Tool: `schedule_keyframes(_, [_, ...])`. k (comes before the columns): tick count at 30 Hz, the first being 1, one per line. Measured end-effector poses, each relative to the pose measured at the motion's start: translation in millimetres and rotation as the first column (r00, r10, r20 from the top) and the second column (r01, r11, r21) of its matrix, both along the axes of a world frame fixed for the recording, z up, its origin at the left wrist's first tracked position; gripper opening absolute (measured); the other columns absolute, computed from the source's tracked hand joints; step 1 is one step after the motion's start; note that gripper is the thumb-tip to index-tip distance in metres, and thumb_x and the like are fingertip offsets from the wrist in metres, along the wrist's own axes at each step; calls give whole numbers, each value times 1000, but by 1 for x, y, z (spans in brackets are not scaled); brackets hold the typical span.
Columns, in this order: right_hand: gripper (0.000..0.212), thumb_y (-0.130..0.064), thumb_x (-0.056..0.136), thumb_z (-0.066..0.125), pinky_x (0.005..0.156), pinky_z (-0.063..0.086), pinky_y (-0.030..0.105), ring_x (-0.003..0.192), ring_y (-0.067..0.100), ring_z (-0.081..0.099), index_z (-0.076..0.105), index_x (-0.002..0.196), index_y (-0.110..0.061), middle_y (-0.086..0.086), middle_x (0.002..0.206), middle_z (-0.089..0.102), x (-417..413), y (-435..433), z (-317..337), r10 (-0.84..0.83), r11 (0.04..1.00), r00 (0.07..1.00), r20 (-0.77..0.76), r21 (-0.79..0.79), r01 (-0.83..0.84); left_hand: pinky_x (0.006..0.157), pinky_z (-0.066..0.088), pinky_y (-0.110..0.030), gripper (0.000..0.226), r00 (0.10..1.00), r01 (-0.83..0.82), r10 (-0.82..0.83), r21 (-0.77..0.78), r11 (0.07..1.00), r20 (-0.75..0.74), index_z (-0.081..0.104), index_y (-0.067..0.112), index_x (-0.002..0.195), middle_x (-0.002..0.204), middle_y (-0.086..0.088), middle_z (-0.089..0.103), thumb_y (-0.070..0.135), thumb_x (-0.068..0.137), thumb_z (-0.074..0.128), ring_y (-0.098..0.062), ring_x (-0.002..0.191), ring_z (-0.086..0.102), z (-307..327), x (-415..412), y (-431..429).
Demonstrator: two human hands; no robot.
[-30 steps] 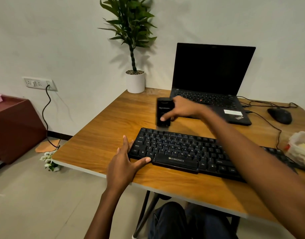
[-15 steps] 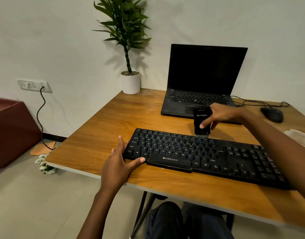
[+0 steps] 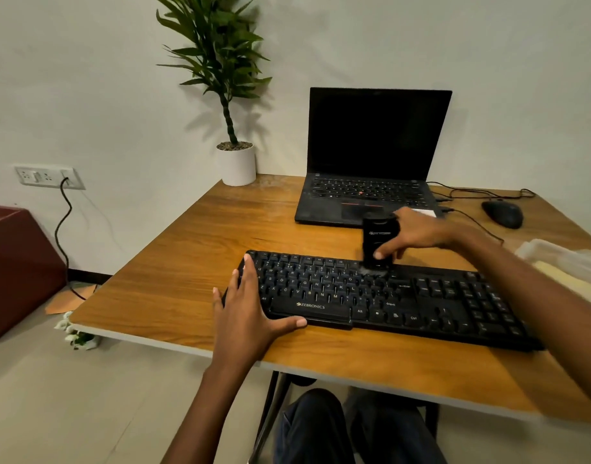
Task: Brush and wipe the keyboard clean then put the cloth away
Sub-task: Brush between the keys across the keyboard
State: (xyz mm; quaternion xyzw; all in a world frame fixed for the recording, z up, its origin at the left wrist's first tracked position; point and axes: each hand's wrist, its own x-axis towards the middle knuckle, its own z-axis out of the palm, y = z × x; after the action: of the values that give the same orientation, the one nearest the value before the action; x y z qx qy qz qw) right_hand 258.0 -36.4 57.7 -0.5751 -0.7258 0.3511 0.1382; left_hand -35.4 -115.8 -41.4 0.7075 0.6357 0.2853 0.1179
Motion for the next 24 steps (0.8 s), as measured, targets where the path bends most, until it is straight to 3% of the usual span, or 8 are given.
schedule_keyframes(4, [38,-8,72,76,54,50,20,77,15,61,54,103,-9,7,93,62,4,-4,29,21,999,954,299,-54,-5,115,-5,-50,135,999,23,-24,-14,1000,-41,-19,22,147,159,0,5,73,56,67,-17,146,-1,5,3,-1])
schedule_keyframes(7, [34,-9,74,75,59,50,21,75,14,60,54,101,-10,0,87,61,-44,-10,25,68,994,995,69,82,-74,107,-21,-53,131,988,99,-100,-20,995,-117,-16,22,149,159,4,-3,78,57,59,-14,145,-10,9,7,2])
schedule_keyframes(10, [38,-19,73,78,71,49,23,83,11,61,58,104,-10,-1,93,64,-91,-15,-2,52,967,992,-112,255,-22,111,-18,-52,129,983,131,-134,-35,991,-126,-12,22,150,159,4,-3,79,57,57,-15,145,-11,11,13,6])
schedule_keyframes(12, [41,-24,71,79,71,48,21,87,13,61,59,105,-13,-3,95,65,-92,-17,-14,38,965,994,-101,264,-10,116,-12,-49,129,985,119,-122,-36,992,-124,-10,22,150,159,3,-1,81,55,55,-18,146,-8,10,16,8])
schedule_keyframes(15, [30,-14,72,77,61,49,14,81,17,62,56,93,-18,-2,85,63,-51,-24,-8,32,990,996,-85,141,-19,117,-9,-45,141,986,96,-98,-27,995,-132,-8,22,150,160,1,1,95,40,38,-20,146,-7,5,13,9])
schedule_keyframes(19, [43,-7,73,75,60,52,18,81,15,61,49,107,-14,8,98,61,13,-38,16,-10,1000,990,138,-10,12,116,-9,-43,141,984,75,-76,-16,997,-160,-8,21,151,159,-1,3,97,36,26,-21,146,-6,1,11,10])
schedule_keyframes(22, [34,-8,73,75,54,48,18,72,11,59,52,96,-18,5,92,60,9,-36,31,42,997,956,290,-69,-23,116,-9,-44,144,981,78,-81,-23,997,-177,-8,21,150,159,1,3,101,33,17,-21,146,-5,1,12,11])
schedule_keyframes(24, [28,-9,74,75,55,48,17,69,9,59,55,93,-15,1,85,60,-23,-34,30,78,996,980,182,19,-83,117,-9,-45,140,981,78,-84,-40,996,-173,-8,21,151,159,1,2,95,38,26,-21,146,-6,2,12,10])
